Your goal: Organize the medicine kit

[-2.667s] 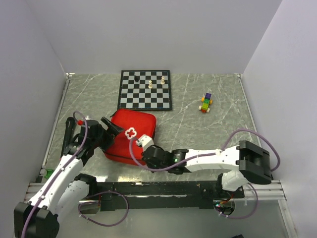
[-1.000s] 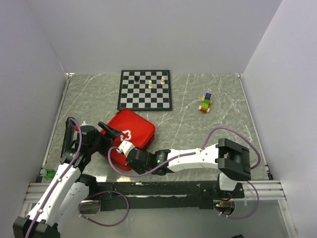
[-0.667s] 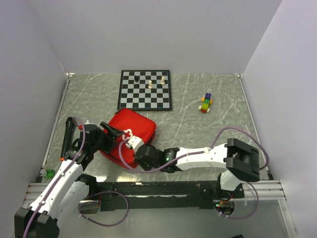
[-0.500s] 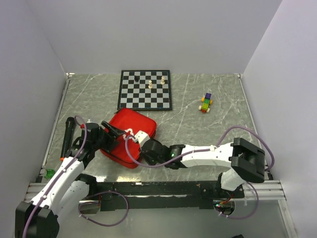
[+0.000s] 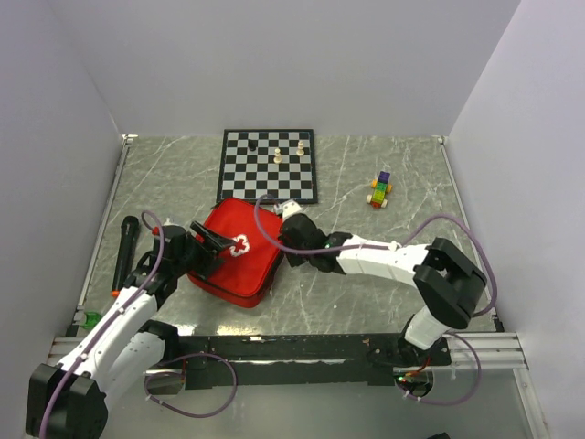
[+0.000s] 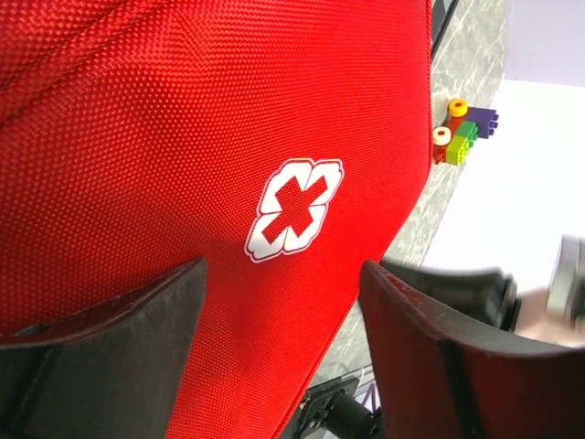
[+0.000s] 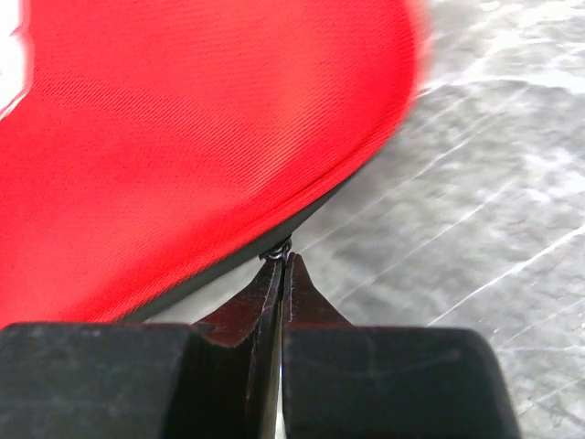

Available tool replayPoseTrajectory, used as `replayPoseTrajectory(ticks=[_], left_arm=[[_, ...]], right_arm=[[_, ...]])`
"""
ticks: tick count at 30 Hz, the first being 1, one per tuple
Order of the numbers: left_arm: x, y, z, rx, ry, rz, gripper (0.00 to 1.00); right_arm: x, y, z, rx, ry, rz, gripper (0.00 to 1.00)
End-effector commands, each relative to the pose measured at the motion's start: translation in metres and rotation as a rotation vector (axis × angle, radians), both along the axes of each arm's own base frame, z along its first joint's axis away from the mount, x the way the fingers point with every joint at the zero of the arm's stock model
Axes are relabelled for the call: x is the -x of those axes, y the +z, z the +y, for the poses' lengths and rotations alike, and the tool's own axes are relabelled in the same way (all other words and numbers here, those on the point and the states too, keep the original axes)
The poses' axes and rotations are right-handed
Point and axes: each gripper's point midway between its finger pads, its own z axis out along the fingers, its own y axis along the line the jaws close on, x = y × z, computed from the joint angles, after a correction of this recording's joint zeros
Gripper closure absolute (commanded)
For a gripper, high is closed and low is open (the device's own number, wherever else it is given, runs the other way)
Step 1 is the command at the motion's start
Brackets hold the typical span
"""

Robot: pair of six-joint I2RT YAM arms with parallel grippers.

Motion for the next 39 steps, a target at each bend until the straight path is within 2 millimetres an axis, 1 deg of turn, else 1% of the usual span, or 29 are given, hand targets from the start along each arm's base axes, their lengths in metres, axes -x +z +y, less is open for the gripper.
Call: replayPoseTrajectory(ticks=[1, 3, 5, 8, 11, 12, 13, 14, 15, 16, 18, 19, 20, 21, 22, 23, 24, 25, 27, 28, 29, 30, 31, 32, 33, 35, 36, 39], left_arm=[[0.046, -0.076, 0.039, -0.221, 0.048, 0.267, 0.2], [0.043, -0.069, 0.036, -0.219, 0.028, 0.243, 0.16], [0.038, -0.063, 0.034, -0.22, 0.015, 0.215, 0.1], [0.025, -0.054, 0.036, -0.251, 0.006, 0.165, 0.03], [0.01, -0.048, 0.035, -0.296, -0.026, 0.134, 0.01], [0.005, -0.047, 0.033, -0.302, -0.039, 0.127, 0.01], [-0.003, -0.042, 0.03, -0.305, -0.054, 0.11, 0.01], [-0.01, -0.042, 0.026, -0.313, -0.073, 0.109, 0.01], [-0.017, -0.04, 0.022, -0.317, -0.09, 0.097, 0.01], [-0.025, -0.033, 0.016, -0.323, -0.108, 0.072, 0.01], [-0.044, -0.022, 0.005, -0.334, -0.136, 0.027, 0.01], [-0.053, -0.014, -0.001, -0.336, -0.157, 0.005, 0.01], [-0.061, -0.011, -0.004, -0.348, -0.171, 0.005, 0.01], [-0.069, -0.004, -0.006, -0.362, -0.18, 0.001, 0.01], [-0.077, 0.003, -0.007, -0.388, -0.192, -0.003, 0.01], [-0.081, 0.008, -0.005, -0.411, -0.197, 0.006, 0.01], [-0.086, 0.018, 0.0, -0.441, -0.18, 0.003, 0.01], [-0.086, 0.025, 0.007, -0.476, -0.162, 0.005, 0.03], [-0.08, 0.04, 0.022, -0.525, -0.113, 0.001, 0.04], [-0.072, 0.044, 0.028, -0.532, -0.091, 0.007, 0.04], [-0.06, 0.054, 0.034, -0.516, -0.058, -0.008, 0.04], [-0.047, 0.057, 0.037, -0.494, -0.037, -0.009, 0.04], [-0.033, 0.059, 0.037, -0.444, -0.017, -0.011, 0.04], [-0.019, 0.055, 0.034, -0.384, -0.002, -0.003, 0.04], [-0.004, 0.054, 0.029, -0.316, 0.012, -0.007, 0.04], [0.022, 0.041, 0.02, -0.198, 0.038, 0.005, 0.04], [0.032, 0.034, 0.017, -0.144, 0.061, 0.017, 0.04], [0.048, 0.031, 0.019, -0.104, 0.08, 0.029, 0.04]], right_arm=[[-0.026, -0.02, -0.06, 0.135, -0.223, 0.054, 1.0], [-0.024, -0.013, -0.066, 0.095, -0.239, 0.035, 1.0], [-0.016, -0.007, -0.074, 0.061, -0.261, 0.026, 1.0], [0.002, -0.004, -0.091, 0.028, -0.284, 0.029, 1.0], [0.02, -0.004, -0.104, -0.001, -0.297, 0.046, 1.0], [0.028, -0.006, -0.107, -0.003, -0.295, 0.056, 1.0], [0.034, -0.003, -0.107, -0.026, -0.294, 0.058, 1.0], [0.043, -0.003, -0.108, -0.027, -0.285, 0.058, 1.0], [0.052, -0.004, -0.105, -0.03, -0.271, 0.063, 1.0], [0.06, -0.003, -0.102, -0.034, -0.253, 0.063, 1.0], [0.078, -0.006, -0.089, -0.025, -0.205, 0.07, 1.0], [0.09, -0.006, -0.078, -0.015, -0.164, 0.078, 1.0], [0.098, -0.007, -0.069, -0.007, -0.136, 0.085, 1.0], [0.103, -0.01, -0.062, 0.007, -0.118, 0.092, 1.0], [0.108, -0.01, -0.051, 0.01, -0.089, 0.095, 1.0], [0.111, -0.012, -0.043, 0.025, -0.065, 0.098, 1.0], [0.112, -0.011, -0.031, 0.024, -0.044, 0.098, 1.0], [0.113, -0.01, -0.021, 0.021, -0.017, 0.101, 1.0], [0.11, -0.011, 0.0, 0.029, 0.026, 0.093, 1.0], [0.109, -0.01, 0.009, 0.026, 0.048, 0.093, 1.0], [0.105, -0.006, 0.02, 0.016, 0.063, 0.083, 1.0], [0.1, -0.004, 0.028, 0.016, 0.075, 0.069, 1.0], [0.094, -0.002, 0.034, 0.009, 0.077, 0.064, 1.0], [0.088, 0.0, 0.04, -0.001, 0.079, 0.066, 1.0], [0.082, 0.003, 0.043, -0.021, 0.077, 0.074, 1.0], [0.07, 0.012, 0.052, -0.07, 0.078, 0.078, 1.0], [0.066, 0.014, 0.054, -0.071, 0.083, 0.078, 1.0], [0.059, 0.021, 0.06, -0.061, 0.103, 0.06, 1.0]])
